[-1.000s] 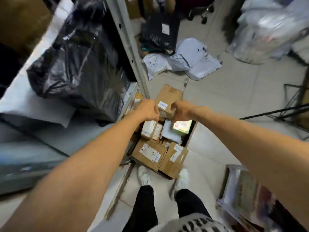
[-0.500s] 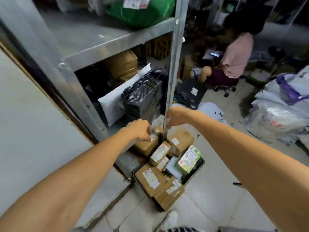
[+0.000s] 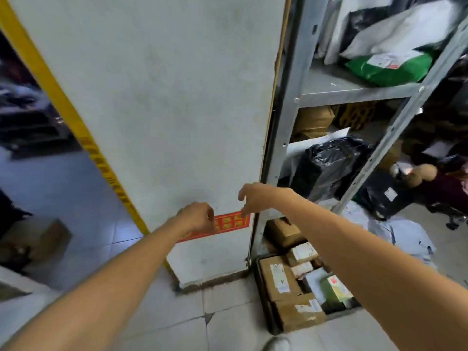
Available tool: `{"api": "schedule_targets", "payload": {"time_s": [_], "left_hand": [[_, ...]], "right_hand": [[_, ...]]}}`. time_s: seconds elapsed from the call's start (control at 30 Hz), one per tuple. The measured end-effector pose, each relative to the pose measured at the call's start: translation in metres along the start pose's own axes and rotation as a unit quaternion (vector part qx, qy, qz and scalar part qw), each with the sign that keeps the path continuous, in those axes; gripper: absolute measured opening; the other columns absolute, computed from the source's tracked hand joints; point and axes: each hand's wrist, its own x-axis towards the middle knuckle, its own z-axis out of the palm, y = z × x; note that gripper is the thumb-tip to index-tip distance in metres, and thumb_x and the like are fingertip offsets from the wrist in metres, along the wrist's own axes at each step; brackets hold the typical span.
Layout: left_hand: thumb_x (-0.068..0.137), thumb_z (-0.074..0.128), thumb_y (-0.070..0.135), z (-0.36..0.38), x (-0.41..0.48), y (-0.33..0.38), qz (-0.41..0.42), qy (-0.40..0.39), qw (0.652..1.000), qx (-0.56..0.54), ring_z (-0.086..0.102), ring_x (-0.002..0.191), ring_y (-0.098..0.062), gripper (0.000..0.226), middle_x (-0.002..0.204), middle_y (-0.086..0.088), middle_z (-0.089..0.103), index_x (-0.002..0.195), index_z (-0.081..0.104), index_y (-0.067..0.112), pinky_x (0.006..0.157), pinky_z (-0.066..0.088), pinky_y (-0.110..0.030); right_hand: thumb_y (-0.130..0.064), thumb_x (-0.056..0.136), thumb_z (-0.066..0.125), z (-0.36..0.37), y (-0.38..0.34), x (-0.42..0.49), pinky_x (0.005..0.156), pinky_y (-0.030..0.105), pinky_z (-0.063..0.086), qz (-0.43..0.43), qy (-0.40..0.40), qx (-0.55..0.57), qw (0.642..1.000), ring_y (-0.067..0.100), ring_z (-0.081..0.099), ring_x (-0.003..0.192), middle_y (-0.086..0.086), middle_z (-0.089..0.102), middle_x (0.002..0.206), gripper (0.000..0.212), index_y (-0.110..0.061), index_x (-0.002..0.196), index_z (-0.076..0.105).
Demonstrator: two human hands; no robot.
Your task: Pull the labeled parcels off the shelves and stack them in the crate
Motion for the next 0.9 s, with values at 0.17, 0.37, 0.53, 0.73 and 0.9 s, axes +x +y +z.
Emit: {"api": "schedule_targets", "payload": {"time_s": [0.17,0.37,0.53,0.73,0.9], "left_hand": [[0.070,0.073,0.041,-0.024,-0.090,-0.091,-0.125,0.067,0.989,-0.053,0.066,0.097,-0.019,0.033,0.104,0.002,0.070,0.101,0.070,0.028,0.082,0.055,-0.032],[0.076,0.070,0.036,-0.037,-0.215,-0.147,-0.287,0.137,0.942,-0.111,0.065,0.100,-0.027,0.028,0.103,-0.005,0.070,0.096,0.072,0.017,0.084,0.054,-0.034],[0.080,0.071,0.035,-0.023,-0.332,-0.165,-0.413,0.183,0.877,-0.167,0.062,0.104,-0.023,0.028,0.108,-0.003,0.067,0.101,0.072,0.016,0.087,0.052,-0.033],[0.077,0.071,0.038,0.004,-0.465,-0.147,-0.545,0.231,0.792,-0.149,0.062,0.104,-0.020,0.031,0.110,0.003,0.068,0.105,0.071,0.024,0.088,0.052,-0.033],[0.075,0.073,0.045,0.024,-0.554,-0.121,-0.642,0.265,0.702,-0.157,0.064,0.093,-0.014,0.031,0.100,0.007,0.068,0.100,0.071,0.028,0.082,0.054,-0.030]], "right_hand": [[-0.036,0.084,0.073,0.010,-0.114,0.018,0.101,0.036,0.043,-0.118,-0.014,-0.065,0.991,0.027,0.053,0.122,0.006,0.053,0.136,0.061,-0.016,0.137,0.049],[-0.035,0.086,0.069,0.026,-0.242,0.009,0.098,0.031,0.040,-0.308,-0.054,-0.174,0.934,0.024,0.047,0.127,0.005,0.049,0.140,0.060,-0.012,0.137,0.047],[-0.034,0.082,0.072,0.051,-0.335,-0.022,0.085,0.033,0.051,-0.434,-0.073,-0.211,0.873,0.028,0.059,0.106,0.009,0.063,0.114,0.046,-0.008,0.118,0.061],[-0.034,0.083,0.073,0.099,-0.415,-0.100,0.087,0.028,0.046,-0.551,-0.133,-0.185,0.803,0.022,0.055,0.112,0.004,0.055,0.124,0.059,-0.011,0.132,0.051],[-0.037,0.083,0.072,0.120,-0.455,-0.177,0.093,0.037,0.050,-0.626,-0.133,-0.245,0.728,0.025,0.059,0.110,0.007,0.061,0.122,0.051,-0.011,0.124,0.056]]}}
